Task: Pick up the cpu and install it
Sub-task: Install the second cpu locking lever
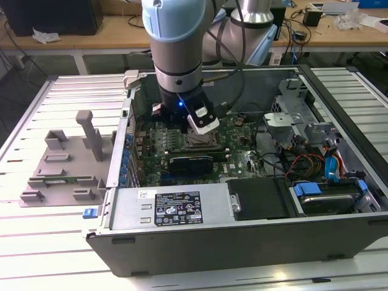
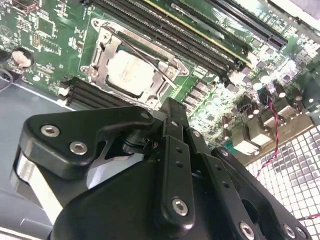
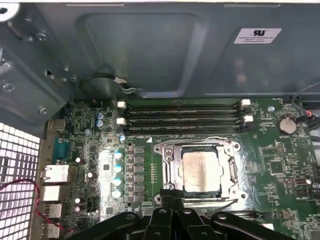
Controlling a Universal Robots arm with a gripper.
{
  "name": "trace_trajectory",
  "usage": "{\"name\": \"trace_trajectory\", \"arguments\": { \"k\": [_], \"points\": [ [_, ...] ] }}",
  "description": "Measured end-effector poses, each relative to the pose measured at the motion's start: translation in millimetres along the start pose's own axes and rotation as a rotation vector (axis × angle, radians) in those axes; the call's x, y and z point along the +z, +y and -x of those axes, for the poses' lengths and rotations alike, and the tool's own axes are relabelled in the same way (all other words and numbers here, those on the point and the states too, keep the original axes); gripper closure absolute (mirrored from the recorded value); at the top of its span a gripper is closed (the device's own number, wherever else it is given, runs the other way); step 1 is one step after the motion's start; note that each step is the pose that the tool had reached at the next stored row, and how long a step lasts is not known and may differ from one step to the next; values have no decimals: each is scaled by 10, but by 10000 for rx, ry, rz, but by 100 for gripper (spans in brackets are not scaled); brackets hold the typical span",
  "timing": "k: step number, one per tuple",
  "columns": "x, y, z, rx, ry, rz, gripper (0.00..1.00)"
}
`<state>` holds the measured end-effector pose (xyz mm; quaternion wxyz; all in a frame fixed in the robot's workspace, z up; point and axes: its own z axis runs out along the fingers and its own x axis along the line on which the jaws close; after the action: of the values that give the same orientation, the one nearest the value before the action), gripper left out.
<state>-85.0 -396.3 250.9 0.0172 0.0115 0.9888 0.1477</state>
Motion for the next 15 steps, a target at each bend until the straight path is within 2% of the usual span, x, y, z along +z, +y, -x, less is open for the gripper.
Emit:
{"name": "trace_trajectory", "arguments": {
  "k": [1, 4, 5, 6, 7, 8, 9, 11, 12, 13, 15],
  "points": [
    [1, 1, 39, 15, -1, -130, 89],
    [6, 6, 128, 47, -14, -385, 89],
    [7, 7, 155, 55, -16, -418, 89],
    [9, 8, 224, 71, -17, -452, 89],
    [11, 8, 261, 83, -17, -463, 89],
    [23, -30, 302, 97, -20, -463, 89],
    [24, -70, 304, 103, -21, -465, 89],
    [88, -102, 282, 106, -23, -465, 89],
    [130, -116, 237, 107, -23, -466, 89],
    [179, -134, 140, 112, -24, -466, 89],
    [230, -151, 83, 114, -24, -465, 89]
  ]
}}
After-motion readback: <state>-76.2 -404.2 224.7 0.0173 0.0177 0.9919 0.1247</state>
